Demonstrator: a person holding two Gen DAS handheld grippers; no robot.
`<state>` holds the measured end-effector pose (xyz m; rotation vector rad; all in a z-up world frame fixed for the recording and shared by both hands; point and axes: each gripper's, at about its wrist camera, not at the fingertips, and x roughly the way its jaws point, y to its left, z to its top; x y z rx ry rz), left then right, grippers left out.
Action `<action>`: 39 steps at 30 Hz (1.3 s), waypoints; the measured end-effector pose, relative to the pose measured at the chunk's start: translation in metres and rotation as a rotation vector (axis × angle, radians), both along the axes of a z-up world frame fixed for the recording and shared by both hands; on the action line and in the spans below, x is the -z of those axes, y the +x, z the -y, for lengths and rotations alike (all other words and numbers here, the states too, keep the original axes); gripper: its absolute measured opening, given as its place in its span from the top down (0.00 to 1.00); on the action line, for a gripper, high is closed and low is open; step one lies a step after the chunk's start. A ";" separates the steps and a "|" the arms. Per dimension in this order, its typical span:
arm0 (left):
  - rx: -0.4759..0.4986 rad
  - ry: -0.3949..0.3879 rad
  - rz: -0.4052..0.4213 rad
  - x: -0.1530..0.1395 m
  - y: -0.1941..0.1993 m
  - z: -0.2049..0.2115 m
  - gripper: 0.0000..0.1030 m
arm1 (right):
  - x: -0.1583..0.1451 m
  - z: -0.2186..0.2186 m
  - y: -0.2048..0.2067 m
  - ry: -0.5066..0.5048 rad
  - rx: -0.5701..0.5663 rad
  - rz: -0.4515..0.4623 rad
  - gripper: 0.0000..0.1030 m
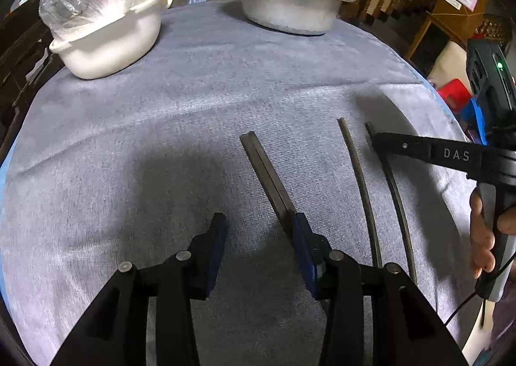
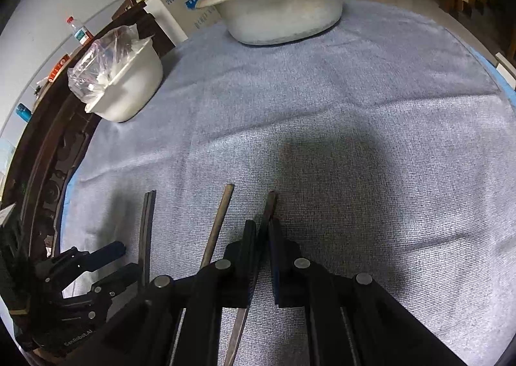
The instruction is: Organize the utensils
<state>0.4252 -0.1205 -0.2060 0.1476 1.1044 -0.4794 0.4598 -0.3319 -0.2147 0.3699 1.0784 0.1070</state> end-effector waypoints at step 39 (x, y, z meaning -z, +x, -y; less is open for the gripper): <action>0.133 0.181 -0.031 -0.010 0.023 -0.005 0.87 | -0.006 -0.026 0.017 -0.210 -0.085 -0.254 0.87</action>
